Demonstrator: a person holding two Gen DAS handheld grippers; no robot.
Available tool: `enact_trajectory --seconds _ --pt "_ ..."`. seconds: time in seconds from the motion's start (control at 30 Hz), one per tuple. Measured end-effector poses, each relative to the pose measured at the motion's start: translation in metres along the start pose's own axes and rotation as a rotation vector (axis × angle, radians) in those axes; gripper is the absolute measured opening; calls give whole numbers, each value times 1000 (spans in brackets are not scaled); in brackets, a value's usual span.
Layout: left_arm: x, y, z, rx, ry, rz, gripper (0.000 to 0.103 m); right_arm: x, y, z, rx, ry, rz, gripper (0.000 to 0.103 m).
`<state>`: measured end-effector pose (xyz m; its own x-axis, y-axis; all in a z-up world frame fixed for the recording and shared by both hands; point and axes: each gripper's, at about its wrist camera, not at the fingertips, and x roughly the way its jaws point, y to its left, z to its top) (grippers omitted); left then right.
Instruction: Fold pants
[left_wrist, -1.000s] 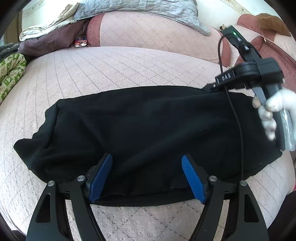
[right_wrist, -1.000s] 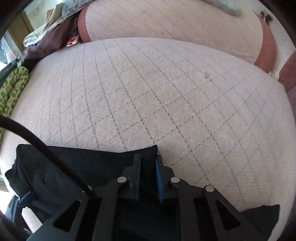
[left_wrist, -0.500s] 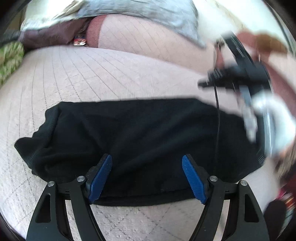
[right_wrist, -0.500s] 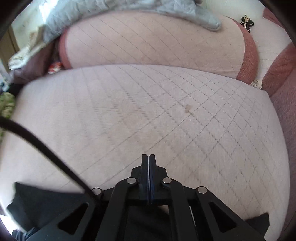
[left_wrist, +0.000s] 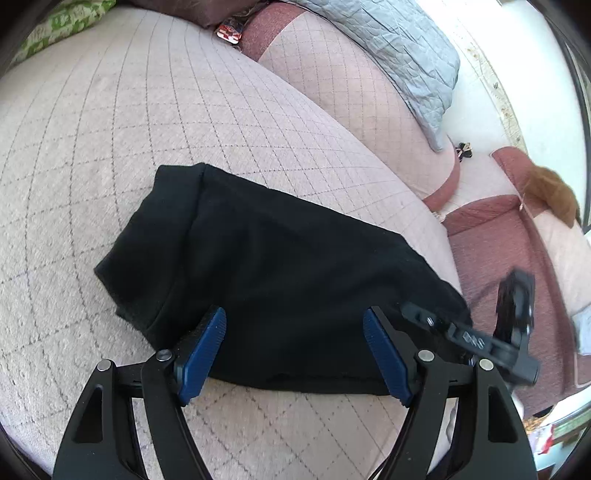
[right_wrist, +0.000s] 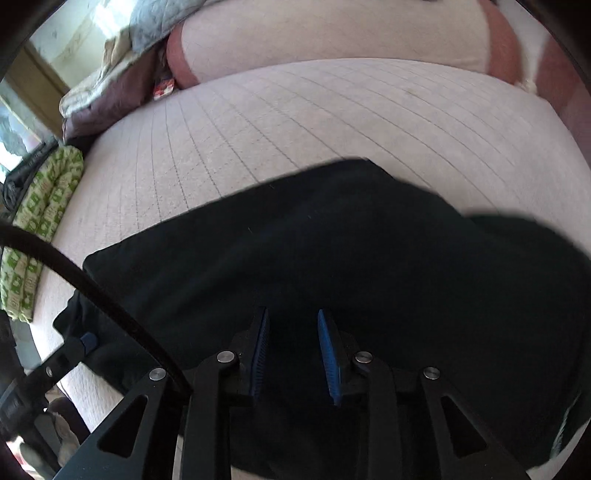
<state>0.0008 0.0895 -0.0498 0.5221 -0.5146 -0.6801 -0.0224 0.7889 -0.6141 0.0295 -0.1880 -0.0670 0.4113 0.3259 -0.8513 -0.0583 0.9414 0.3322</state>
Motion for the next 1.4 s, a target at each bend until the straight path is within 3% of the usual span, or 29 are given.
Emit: enact_trajectory --seconds 0.07,0.13,0.2,0.27,0.3,0.33,0.37,0.43,0.47,0.5,0.53,0.57,0.6,0.63,0.73,0.8,0.97,1.07,1.1,1.27,1.4 --pt "1 5 -1 -22 12 -20 77 -15 -18 -13 62 -19 50 29" --pt "-1 4 -1 -19 5 -15 77 -34 -45 -31 125 -57 2 43" --pt "0 -1 -4 5 -5 9 77 -55 -84 -55 207 -104 -70 43" --pt "1 -8 -8 44 -17 44 77 -83 -129 -84 335 -165 -74 28" --pt "1 -12 -10 64 -23 59 77 -92 -144 -94 390 -183 -65 15" --pt "1 -15 -12 85 -30 69 77 -107 -169 -109 484 -203 -123 10" --pt "0 -18 -13 100 -35 75 77 -116 -182 -117 531 -228 -117 3" --pt "-9 -20 -17 120 -46 61 77 -127 -191 -124 554 -230 -65 0" --pt "-17 -19 -18 120 -59 42 77 -132 -187 -124 532 -232 -96 0" --pt "-27 -17 -19 113 -81 23 77 -138 -173 -122 463 -244 -173 2" --pt "-40 -11 -19 96 -119 14 77 -142 -157 -118 392 -252 -221 15" --pt "-53 -3 -18 73 -157 22 77 -145 -153 -116 358 -258 -227 24" --pt "-64 7 -17 43 -189 48 77 -150 -143 -113 317 -271 -209 39" --pt "-73 21 -14 1 -214 96 77 -151 -129 -108 282 -281 -175 44" --pt "-86 65 -10 -131 -209 161 76 -135 -87 -85 199 -270 -100 44" --pt "-91 82 -11 -204 -202 127 76 -122 -54 -71 119 -241 -47 44" --pt "-86 78 -19 -177 -170 83 76 -82 36 -50 -65 -149 87 45" --pt "-91 80 -23 -210 -174 90 76 -55 94 -45 -171 -78 147 52" --pt "-91 82 -20 -225 -182 92 76 -46 111 -42 -209 -52 147 57" --pt "-109 97 -6 -290 -275 145 76 16 199 -42 -403 55 65 59" --pt "-118 111 -1 -328 -289 156 76 51 236 -31 -453 93 24 59"
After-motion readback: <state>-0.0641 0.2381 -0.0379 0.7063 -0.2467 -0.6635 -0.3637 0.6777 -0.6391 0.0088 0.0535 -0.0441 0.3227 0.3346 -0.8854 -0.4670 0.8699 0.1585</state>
